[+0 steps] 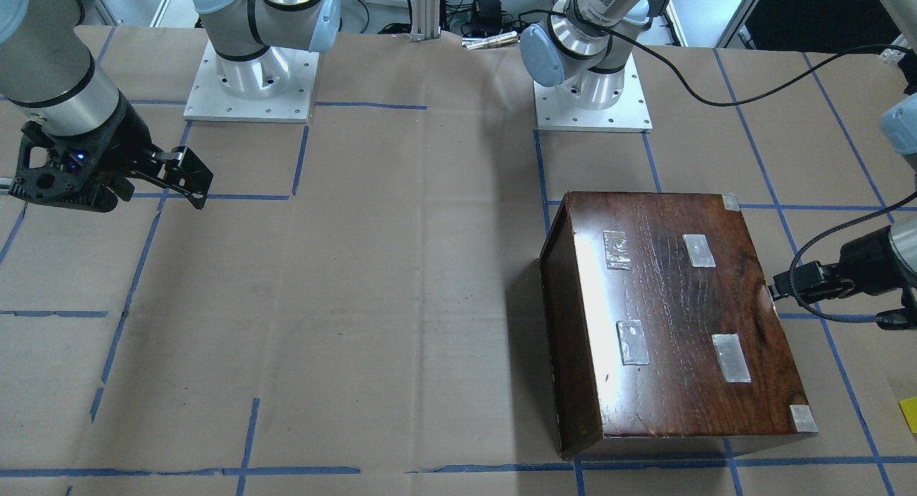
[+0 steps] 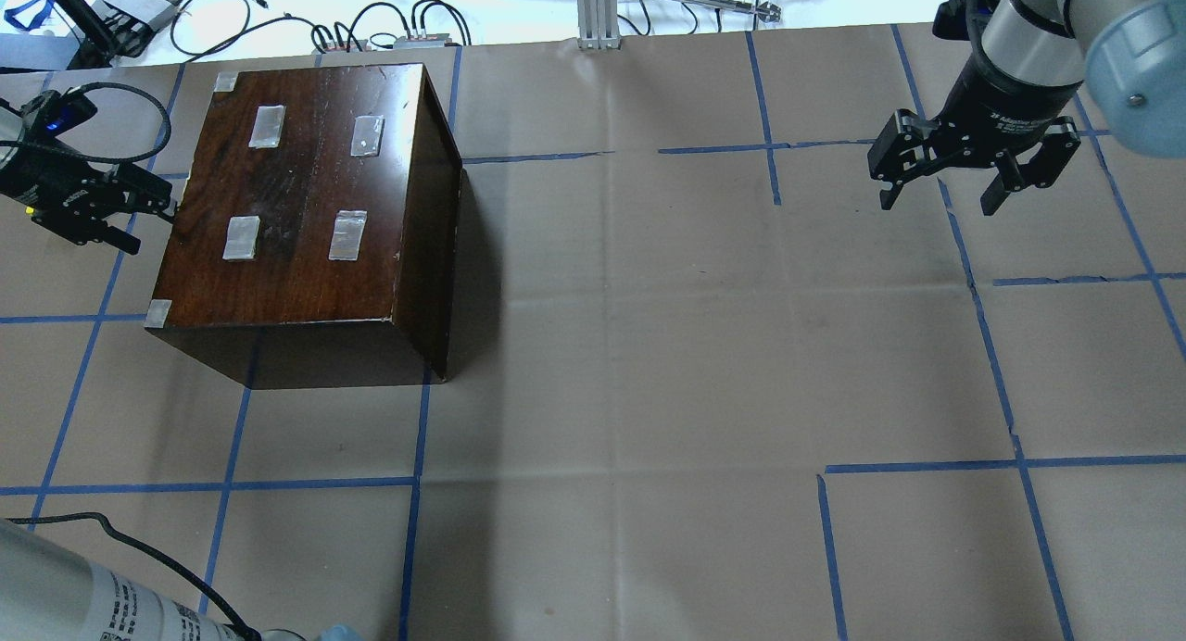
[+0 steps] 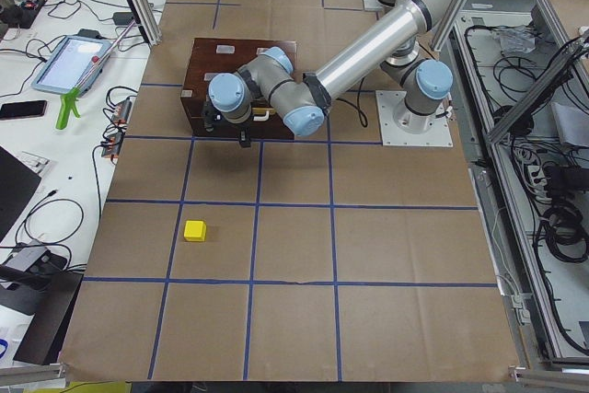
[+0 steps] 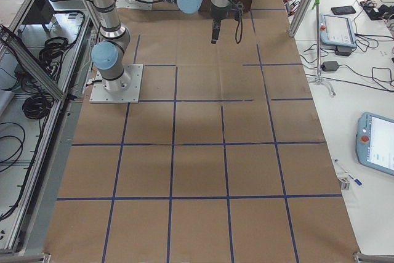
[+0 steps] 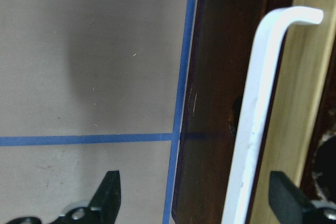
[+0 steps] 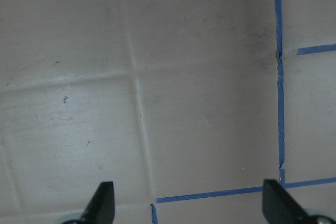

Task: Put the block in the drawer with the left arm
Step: 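Pull the drawer open with the left gripper, away from the cabinet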

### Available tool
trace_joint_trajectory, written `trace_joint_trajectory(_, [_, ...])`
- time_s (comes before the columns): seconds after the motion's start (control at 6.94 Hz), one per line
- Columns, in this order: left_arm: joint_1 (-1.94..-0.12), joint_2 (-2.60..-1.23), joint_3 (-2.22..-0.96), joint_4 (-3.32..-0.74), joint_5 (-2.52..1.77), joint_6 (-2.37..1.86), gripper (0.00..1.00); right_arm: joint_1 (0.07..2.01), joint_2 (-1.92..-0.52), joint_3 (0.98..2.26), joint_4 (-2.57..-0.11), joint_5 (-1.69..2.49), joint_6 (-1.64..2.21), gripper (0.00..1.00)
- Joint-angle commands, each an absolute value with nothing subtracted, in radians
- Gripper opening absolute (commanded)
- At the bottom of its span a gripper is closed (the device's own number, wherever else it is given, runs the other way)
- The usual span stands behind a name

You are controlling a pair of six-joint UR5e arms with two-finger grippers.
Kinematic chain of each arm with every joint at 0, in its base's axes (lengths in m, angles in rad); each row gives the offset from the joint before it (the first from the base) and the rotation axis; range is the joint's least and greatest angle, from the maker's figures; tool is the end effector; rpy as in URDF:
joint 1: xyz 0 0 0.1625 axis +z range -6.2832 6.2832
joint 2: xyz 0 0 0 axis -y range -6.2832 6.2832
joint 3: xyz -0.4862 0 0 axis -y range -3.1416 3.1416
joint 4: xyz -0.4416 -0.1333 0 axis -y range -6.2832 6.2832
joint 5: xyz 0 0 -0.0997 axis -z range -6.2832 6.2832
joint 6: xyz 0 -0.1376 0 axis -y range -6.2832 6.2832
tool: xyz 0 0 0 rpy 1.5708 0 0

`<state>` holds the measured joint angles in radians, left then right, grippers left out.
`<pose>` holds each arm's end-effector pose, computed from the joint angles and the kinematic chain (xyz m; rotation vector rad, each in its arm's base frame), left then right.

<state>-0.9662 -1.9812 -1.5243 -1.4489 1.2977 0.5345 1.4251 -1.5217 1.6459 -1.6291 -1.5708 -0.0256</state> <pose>0.2416 -0.6495 0.2986 0.1439 -2.7783 -0.0787 0.0517 -0.5660 0.4495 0.1881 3.1286 0.1029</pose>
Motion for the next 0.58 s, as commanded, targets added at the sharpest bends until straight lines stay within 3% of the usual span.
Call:
trace_joint_trajectory(0.0, [-0.968,-1.996,-1.525,-1.445,1.298,0.535,0.99,1.425,-1.522,1.646,-1.629,-1.571,-0.026,1.00])
trace_joint_trajectory(0.43, [-0.968,-2.019,-1.520,-1.421,1.301,0.546,0.99,1.425,-1.520,1.646,-1.629,-1.571,-0.026,1.00])
